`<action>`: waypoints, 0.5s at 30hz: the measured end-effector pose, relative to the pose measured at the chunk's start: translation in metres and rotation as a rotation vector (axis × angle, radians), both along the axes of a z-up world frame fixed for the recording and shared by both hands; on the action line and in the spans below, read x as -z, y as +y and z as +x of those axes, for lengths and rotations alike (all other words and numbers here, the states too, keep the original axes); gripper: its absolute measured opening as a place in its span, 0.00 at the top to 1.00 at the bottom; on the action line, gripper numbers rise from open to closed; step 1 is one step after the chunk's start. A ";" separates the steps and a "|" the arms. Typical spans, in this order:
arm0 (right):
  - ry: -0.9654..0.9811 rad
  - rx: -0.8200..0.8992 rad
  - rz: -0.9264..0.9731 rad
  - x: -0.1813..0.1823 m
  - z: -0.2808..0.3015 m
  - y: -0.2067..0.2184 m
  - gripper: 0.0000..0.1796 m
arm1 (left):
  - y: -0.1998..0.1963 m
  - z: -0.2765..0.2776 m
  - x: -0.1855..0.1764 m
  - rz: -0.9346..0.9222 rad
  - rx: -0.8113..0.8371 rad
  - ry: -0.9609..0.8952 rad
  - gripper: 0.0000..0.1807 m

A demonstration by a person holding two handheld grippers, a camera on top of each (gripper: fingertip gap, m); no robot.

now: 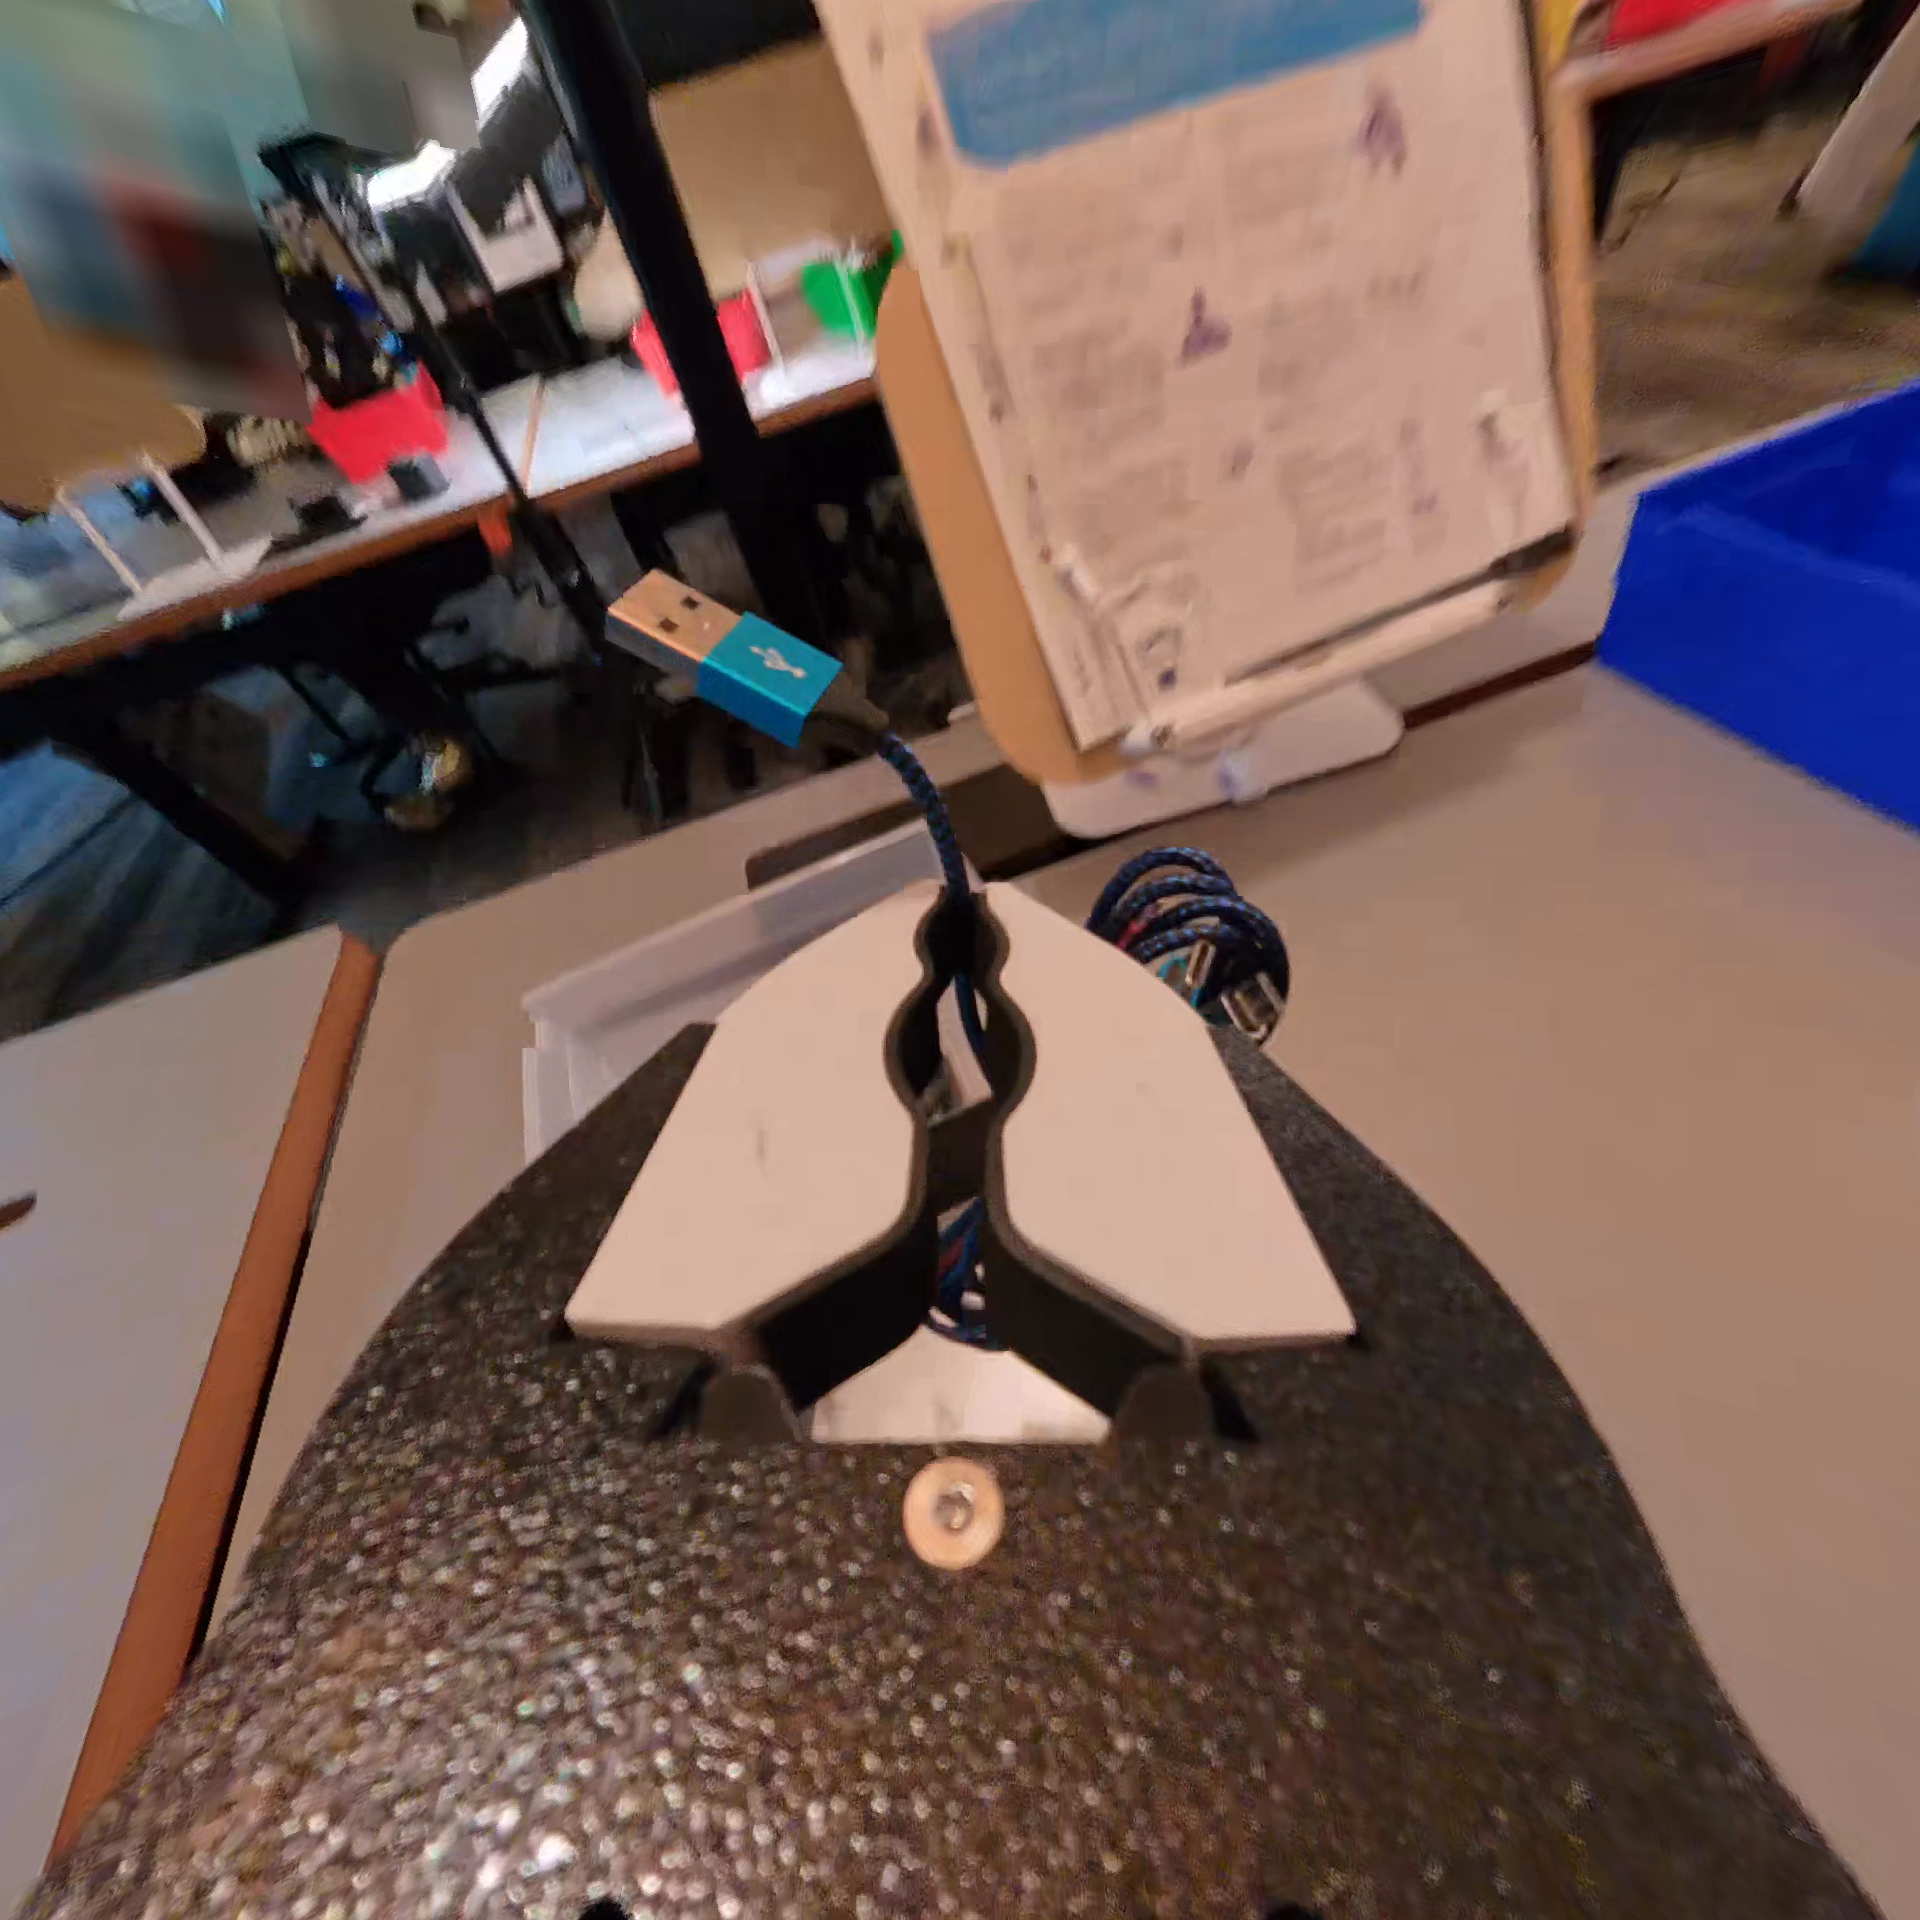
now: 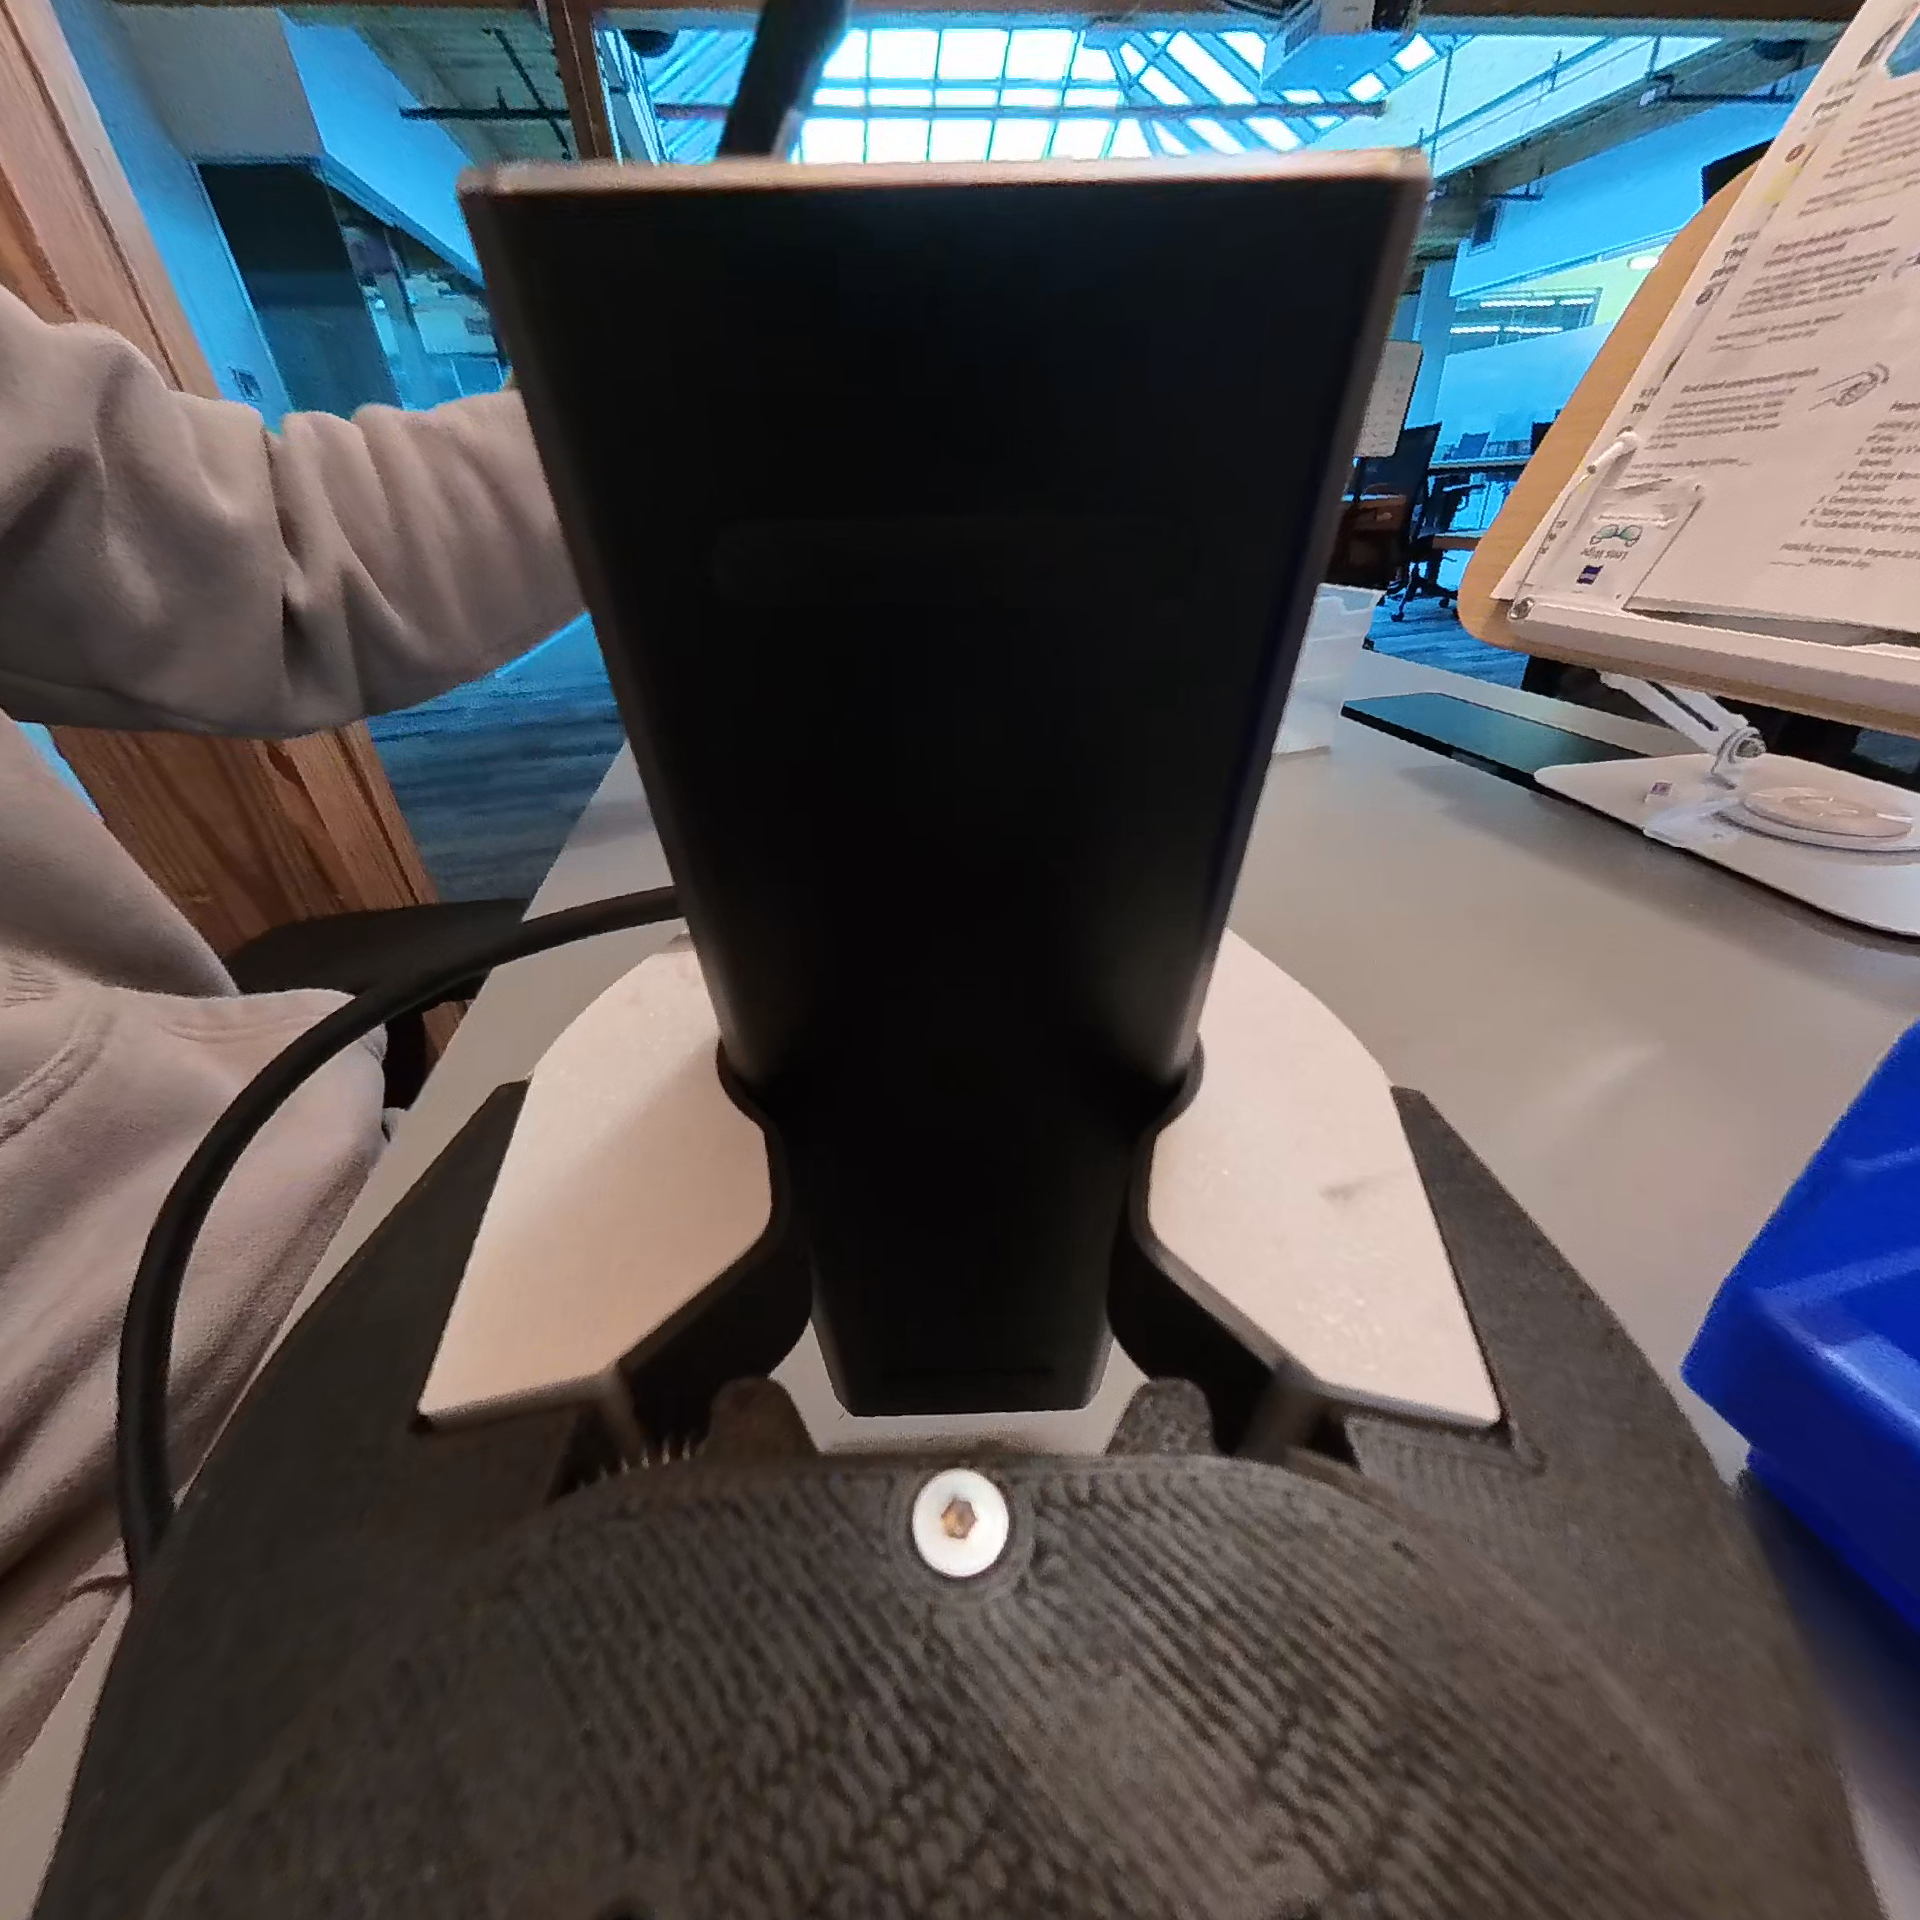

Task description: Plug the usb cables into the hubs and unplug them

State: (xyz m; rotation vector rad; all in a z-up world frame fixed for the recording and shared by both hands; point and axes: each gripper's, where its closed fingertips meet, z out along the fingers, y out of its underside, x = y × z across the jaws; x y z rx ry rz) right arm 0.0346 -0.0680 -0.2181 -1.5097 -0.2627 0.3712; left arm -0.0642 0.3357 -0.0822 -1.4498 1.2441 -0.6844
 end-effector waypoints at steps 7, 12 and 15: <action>0.007 0.010 0.065 -0.017 0.003 -0.010 0.59 | -0.088 0.012 -0.072 0.017 0.253 -0.104 0.99; -0.010 0.025 0.096 -0.029 0.007 -0.021 0.59 | -0.202 0.019 -0.079 -0.079 0.652 -0.030 0.99; -0.031 0.027 0.115 -0.038 0.006 -0.029 0.59 | -0.264 0.018 -0.053 -0.180 0.885 0.058 0.99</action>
